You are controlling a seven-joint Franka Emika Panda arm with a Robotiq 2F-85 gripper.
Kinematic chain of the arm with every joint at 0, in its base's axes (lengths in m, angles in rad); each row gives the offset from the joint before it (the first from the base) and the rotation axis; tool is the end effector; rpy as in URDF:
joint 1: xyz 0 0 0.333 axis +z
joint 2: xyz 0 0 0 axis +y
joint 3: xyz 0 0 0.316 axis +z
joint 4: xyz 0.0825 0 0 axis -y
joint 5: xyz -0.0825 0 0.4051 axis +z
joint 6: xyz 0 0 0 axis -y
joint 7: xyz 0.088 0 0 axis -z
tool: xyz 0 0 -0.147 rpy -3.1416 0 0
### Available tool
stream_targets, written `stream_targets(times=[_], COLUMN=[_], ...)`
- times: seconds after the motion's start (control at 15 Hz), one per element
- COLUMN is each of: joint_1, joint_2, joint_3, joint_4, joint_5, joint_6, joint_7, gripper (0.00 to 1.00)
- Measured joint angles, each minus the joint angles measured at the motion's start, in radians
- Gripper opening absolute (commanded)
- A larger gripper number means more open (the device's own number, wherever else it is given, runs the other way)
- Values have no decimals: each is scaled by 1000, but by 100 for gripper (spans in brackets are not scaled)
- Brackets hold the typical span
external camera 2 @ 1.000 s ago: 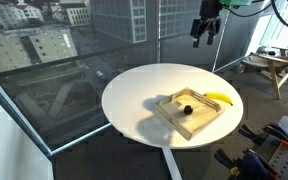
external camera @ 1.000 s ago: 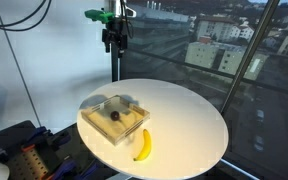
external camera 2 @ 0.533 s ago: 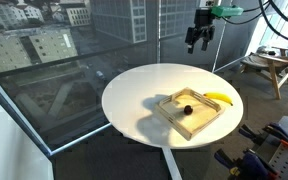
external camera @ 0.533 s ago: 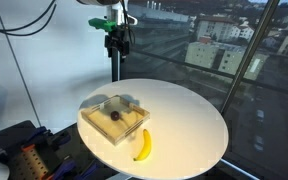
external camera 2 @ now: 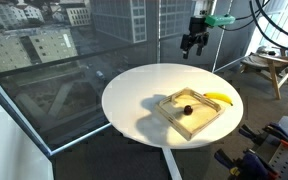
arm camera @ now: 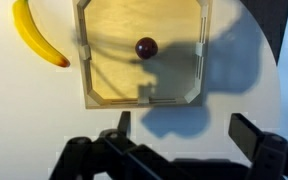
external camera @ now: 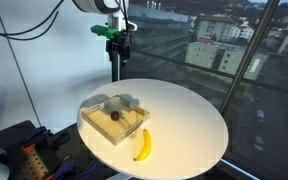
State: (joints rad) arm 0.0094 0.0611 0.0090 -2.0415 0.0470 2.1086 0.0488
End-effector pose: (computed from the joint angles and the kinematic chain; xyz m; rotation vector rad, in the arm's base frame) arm 0.5814 0.0145 0.3627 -3.0993 0.0843 -0.0072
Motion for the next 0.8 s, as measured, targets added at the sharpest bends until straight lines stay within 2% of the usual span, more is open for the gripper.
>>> stream_targets(times=[0.8], joint_1=[4], joint_2=[69], joint_3=[1], joint_4=[-18], joint_5=[-31], joint_6=[37], joint_7=[3], gripper=[100])
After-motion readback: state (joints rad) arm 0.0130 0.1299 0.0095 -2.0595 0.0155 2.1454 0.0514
